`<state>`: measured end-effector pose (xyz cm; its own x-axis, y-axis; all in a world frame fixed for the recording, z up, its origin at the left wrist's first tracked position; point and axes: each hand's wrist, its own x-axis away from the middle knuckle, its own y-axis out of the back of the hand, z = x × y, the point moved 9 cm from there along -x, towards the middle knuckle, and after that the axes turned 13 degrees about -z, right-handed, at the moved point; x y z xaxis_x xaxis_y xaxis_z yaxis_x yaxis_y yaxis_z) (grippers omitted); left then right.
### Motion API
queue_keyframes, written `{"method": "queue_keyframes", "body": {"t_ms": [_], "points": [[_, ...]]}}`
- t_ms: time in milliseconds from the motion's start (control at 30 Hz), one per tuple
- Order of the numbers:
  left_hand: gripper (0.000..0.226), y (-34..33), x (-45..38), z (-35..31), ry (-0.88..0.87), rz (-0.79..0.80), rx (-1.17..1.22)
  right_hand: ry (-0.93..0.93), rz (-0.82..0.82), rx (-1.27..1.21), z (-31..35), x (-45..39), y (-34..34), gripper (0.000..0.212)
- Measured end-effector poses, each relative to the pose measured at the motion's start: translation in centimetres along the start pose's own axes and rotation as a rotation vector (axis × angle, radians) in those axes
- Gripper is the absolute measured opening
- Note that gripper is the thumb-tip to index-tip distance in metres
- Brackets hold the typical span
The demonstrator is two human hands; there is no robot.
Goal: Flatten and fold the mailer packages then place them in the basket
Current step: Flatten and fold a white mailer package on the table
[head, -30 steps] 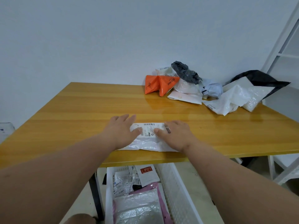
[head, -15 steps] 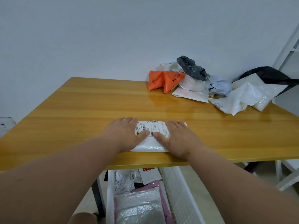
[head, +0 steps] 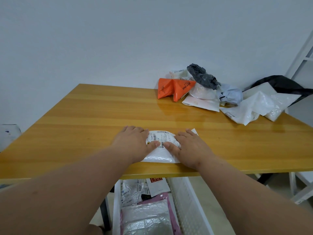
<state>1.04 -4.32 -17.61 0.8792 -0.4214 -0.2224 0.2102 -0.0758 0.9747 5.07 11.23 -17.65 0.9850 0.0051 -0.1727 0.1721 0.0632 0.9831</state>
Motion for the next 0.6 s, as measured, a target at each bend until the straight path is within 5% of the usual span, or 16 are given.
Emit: {"method": "queue_keyframes", "body": {"t_ms": [200, 400, 600], "points": [[0.088, 0.0, 0.0, 0.0, 0.017, 0.057, -0.070, -0.041, 0.047, 0.097, 0.2, -0.7, 1.3, 0.079], [0.070, 0.6, -0.8, -2.1, -0.111, 0.082, -0.039, 0.151, -0.052, -0.034, 3.3, -0.9, 1.0, 0.065], [0.062, -0.1, -0.4, -2.1, -0.119, 0.010, 0.016, 0.143, -0.038, -0.027, 2.8, -1.1, -0.3, 0.059]]}}
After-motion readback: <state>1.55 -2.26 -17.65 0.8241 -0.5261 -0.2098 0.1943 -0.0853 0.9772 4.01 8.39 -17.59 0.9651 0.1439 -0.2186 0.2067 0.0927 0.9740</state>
